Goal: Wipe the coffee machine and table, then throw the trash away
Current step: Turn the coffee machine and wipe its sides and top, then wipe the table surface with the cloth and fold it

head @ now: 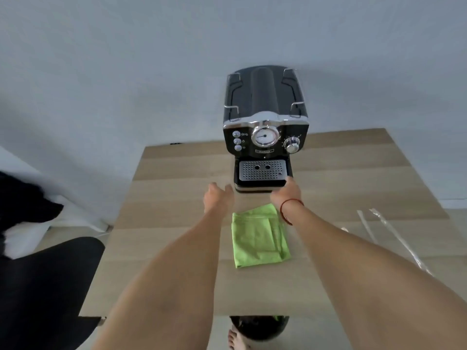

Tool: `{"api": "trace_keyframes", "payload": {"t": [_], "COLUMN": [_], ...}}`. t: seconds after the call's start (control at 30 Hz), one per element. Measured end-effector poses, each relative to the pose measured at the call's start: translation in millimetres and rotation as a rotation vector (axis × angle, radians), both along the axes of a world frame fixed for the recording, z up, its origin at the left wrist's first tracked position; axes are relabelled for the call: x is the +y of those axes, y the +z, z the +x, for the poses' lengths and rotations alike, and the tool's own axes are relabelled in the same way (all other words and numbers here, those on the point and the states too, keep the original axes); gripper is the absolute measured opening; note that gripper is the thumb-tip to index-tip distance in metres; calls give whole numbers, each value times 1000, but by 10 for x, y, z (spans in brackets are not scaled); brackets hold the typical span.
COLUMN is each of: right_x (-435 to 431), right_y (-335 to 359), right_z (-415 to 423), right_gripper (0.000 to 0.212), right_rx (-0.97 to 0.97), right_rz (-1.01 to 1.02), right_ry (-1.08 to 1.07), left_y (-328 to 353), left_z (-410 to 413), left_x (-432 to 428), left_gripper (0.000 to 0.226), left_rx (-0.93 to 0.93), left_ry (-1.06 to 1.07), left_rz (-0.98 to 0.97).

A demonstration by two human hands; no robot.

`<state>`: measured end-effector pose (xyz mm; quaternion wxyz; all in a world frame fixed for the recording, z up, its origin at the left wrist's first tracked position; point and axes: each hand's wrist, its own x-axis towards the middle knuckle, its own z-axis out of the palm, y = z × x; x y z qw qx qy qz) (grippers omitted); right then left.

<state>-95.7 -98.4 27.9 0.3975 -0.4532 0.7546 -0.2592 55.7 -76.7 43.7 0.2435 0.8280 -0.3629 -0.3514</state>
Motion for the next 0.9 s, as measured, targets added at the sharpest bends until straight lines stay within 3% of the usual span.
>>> {"api": "trace_keyframes", "payload": {"t": [0.1, 0.23, 0.3, 0.47, 0.9], "right_x": [-297, -540, -626, -850, -959], "right_y": [513, 1090, 1191, 1052, 1008], "right_z": [-69, -130, -122, -124, -249], "right_gripper": [29, 49, 54, 48, 45], "right_rx": [-156, -282, -310, -162, -112], "right_rz": [-193, -338, -350, -329, -332], "right_ry": [-222, -388, -312, -169, -133], "left_y": [536, 1025, 1110, 1023, 926], "left_z": [-67, -187, -212, -198, -297], "left_x": [-285, -483, -563, -729, -758], "left_gripper": [58, 62, 59, 28, 21], "left_rx": [117, 187, 225, 216, 226], "left_ry": [135, 81, -2, -57, 4], "left_rz": [-256, -483, -450, -455, -529]}}
